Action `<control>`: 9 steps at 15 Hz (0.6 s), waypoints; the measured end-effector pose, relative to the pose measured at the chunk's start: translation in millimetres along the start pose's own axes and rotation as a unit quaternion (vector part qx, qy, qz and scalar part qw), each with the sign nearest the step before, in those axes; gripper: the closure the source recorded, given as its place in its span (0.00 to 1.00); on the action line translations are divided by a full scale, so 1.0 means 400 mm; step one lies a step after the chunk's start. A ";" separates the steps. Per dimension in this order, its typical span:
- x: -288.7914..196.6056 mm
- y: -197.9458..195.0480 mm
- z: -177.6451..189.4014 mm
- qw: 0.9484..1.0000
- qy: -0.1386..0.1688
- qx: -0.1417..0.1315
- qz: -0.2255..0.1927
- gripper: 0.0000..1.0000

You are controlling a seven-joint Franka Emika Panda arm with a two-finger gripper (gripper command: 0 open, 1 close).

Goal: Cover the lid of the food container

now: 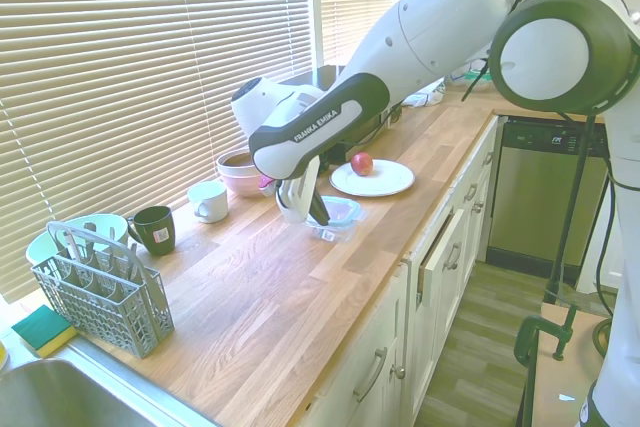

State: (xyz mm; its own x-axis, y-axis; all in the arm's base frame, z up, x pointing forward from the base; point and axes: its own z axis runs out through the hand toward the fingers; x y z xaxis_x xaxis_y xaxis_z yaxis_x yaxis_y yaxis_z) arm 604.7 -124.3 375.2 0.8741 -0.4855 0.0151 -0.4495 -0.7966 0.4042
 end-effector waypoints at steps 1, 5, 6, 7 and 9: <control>0.002 0.004 0.001 1.000 0.002 -0.002 0.000 0.00; 0.009 0.019 0.004 1.000 0.008 -0.012 0.001 0.00; 0.010 0.020 0.004 1.000 0.010 -0.015 0.001 0.00; 0.010 0.020 0.004 1.000 0.012 -0.018 0.001 0.00; 0.013 0.023 0.003 1.000 0.017 -0.020 0.003 0.00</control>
State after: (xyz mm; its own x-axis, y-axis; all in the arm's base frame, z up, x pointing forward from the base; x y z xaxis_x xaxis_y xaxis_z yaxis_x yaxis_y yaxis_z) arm 605.0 -134.5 377.9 0.8778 -0.4766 0.0476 -0.4466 -0.7784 0.4411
